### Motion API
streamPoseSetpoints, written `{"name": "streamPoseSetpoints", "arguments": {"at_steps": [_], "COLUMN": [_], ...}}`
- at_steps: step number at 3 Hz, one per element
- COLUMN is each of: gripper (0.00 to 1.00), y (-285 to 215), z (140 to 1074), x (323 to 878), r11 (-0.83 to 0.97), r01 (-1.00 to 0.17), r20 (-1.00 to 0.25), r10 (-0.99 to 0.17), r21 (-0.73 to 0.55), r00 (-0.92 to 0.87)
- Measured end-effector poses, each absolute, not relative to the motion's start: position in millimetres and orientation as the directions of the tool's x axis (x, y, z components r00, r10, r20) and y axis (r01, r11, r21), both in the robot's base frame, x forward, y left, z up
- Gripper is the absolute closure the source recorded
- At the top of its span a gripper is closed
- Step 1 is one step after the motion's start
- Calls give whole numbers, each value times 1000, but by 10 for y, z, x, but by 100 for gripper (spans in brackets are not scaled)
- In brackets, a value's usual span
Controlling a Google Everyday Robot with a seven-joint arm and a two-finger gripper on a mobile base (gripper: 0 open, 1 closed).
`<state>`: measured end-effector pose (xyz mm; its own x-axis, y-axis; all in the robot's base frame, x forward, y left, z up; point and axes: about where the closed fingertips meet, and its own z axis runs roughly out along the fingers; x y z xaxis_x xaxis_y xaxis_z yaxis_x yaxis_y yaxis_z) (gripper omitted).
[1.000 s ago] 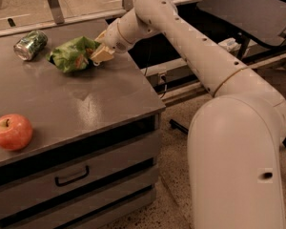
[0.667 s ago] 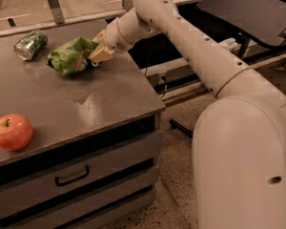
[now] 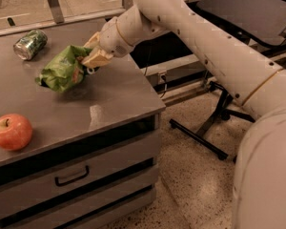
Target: Move green rice chip bag near apple
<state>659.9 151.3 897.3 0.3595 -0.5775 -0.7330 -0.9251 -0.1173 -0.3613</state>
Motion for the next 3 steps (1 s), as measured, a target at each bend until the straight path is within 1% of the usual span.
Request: {"name": "streamPoseSetpoints", "arguments": {"at_steps": [1, 2, 3], "gripper": [100, 85, 54], "y": [1565, 1663, 1700], "z": [9000, 8977, 8955], "x": [6305, 6095, 6055], "r11": [-152, -181, -190], "r01": [-920, -917, -917], "r20": [-732, -724, -724], "r10": [-565, -566, -566], "r21": [-362, -356, -352], "r00": [382, 393, 395]}}
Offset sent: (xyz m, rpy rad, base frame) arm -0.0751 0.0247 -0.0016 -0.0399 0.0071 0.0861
